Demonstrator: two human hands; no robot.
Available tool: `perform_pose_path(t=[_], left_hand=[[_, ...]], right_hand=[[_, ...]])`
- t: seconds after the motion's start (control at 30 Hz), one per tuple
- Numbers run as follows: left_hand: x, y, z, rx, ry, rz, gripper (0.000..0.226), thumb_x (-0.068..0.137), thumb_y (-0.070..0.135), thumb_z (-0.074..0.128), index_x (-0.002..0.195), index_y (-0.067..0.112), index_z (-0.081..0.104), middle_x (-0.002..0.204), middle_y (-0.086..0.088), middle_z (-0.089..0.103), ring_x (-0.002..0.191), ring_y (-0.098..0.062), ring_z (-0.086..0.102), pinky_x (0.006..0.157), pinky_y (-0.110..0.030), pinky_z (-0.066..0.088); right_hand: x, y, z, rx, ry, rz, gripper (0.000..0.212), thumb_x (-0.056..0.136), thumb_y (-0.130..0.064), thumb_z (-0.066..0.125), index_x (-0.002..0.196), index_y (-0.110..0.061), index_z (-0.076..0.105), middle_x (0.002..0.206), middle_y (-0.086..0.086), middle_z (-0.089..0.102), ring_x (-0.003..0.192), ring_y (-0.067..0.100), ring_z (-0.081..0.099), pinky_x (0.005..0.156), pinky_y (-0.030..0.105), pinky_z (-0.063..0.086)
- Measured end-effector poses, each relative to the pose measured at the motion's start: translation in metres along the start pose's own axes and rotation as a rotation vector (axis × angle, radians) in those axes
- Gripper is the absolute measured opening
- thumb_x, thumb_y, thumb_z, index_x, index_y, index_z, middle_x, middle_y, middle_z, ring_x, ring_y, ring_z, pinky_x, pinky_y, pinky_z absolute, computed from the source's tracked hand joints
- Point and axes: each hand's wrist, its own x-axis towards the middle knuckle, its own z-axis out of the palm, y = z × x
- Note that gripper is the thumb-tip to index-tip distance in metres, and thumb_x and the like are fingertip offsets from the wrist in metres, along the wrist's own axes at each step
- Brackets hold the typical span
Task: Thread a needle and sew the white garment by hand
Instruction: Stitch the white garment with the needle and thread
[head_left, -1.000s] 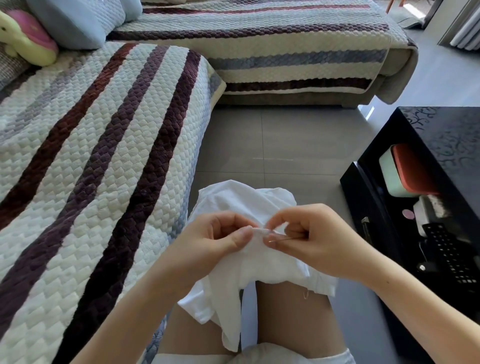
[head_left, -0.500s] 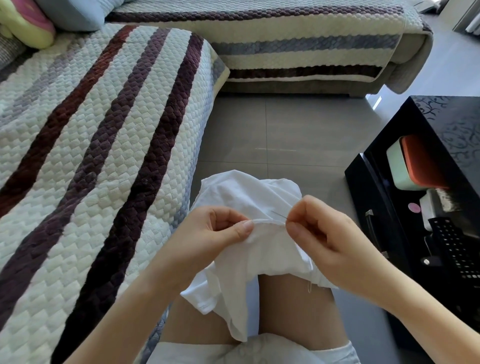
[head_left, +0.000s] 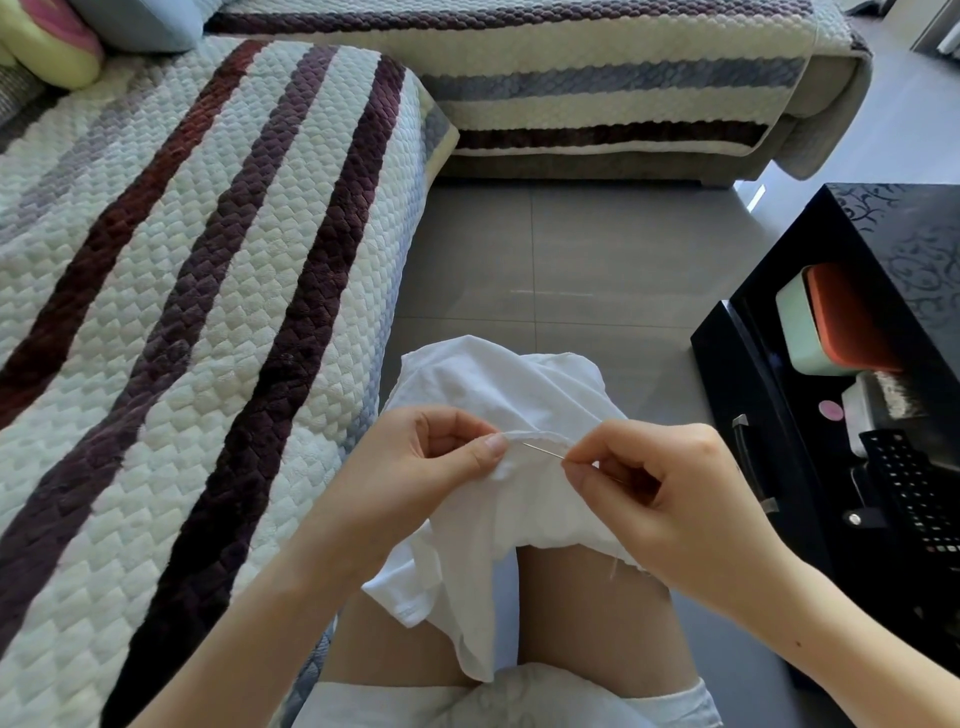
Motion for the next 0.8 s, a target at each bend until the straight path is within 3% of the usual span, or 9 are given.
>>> perform_pose_path(t=[0.2,0.47,0.8], left_hand=[[-0.0011,0.0,-0.0004,0.022,0.005,0.018,0.006,0.082,0.014,0.068,0.077,0.013,0.072,0.071,0.001,0.07,0.069,-0.005,0.063,0.066,-0.013,0.049],[-0.0034,0.0001,0.0003,0.161,0.005,0.122,0.006,0.082,0.018,0.07,0.078,0.018,0.074,0.075,-0.004,0.071,0.07,-0.008,0.063,0.066,-0.018,0.048],[-0.004,0.0011,0.0027,0.361,0.006,0.246,0.008,0.084,0.013,0.07,0.08,0.019,0.074,0.073,0.009,0.072,0.07,-0.001,0.066,0.065,-0.01,0.047]], right_hand=[[0.0017,-0.0007,0.0003,-0.018,-0.009,0.002,0.015,0.076,-0.004,0.061,0.064,-0.012,0.062,0.045,-0.005,0.035,0.042,0.008,0.03,0.045,0.011,0.025],[0.0028,-0.0022,0.0021,-0.076,-0.031,0.012,0.013,0.075,-0.005,0.06,0.065,-0.013,0.063,0.044,-0.001,0.042,0.044,0.015,0.035,0.042,0.017,0.027],[0.0075,-0.0041,0.0065,-0.138,-0.058,0.002,0.014,0.075,-0.005,0.056,0.063,-0.01,0.061,0.044,-0.012,0.031,0.042,0.007,0.032,0.044,0.01,0.024]])
